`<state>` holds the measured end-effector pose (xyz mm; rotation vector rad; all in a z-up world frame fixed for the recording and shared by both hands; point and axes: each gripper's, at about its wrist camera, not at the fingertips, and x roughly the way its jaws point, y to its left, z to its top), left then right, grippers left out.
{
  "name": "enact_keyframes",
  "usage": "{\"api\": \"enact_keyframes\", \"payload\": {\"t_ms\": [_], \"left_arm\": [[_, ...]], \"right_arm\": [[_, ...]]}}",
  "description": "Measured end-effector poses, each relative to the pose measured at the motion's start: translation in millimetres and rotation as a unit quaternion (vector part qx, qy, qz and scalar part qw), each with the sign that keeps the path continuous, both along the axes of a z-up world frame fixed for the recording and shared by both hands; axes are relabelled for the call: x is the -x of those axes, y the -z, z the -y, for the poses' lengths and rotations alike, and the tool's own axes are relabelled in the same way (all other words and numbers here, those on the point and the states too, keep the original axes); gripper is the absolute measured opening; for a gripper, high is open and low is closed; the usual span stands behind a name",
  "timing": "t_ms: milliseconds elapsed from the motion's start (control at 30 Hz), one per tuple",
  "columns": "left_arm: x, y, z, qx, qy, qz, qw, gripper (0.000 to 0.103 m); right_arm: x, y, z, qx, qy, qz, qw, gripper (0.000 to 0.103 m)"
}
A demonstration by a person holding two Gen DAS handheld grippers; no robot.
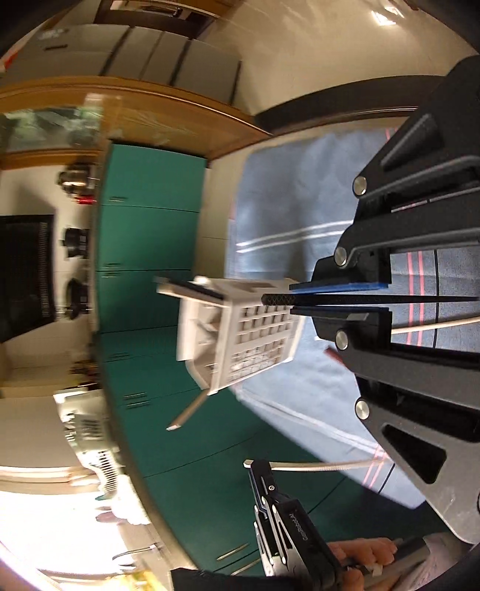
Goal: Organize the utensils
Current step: 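Lift both chopsticks and lower them into the white utensil holder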
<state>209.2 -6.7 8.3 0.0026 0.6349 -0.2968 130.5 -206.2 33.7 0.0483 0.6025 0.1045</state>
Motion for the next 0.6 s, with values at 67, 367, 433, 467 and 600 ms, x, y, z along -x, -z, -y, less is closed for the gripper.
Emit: {"api": "enact_keyframes", "payload": {"t_ms": [67,367,433,467,600], "left_arm": [[6,-12,-3,0.008,-0.005,0.019,0.9998,0.006],[8,-30,-18,0.026,-0.03,0.045,0.9982,0.006],[7,-30,-20,0.033,-0.029,0.04,0.9982,0.006],[8,-32,-22,0.04,-0.029,0.041,0.998,0.006],[13,-44,-24,0.049,-0.026,0.057,0.9969,0.006]], "right_arm": [[5,-13,2,-0.004,0.0,0.017,1.0,0.007],[9,-23,6,-0.009,0.002,0.03,0.999,0.007],[8,-22,6,-0.01,0.001,0.028,1.0,0.007],[8,-22,6,-0.011,0.001,0.029,1.0,0.007],[10,-25,4,-0.014,-0.006,0.032,0.999,0.007]]}}
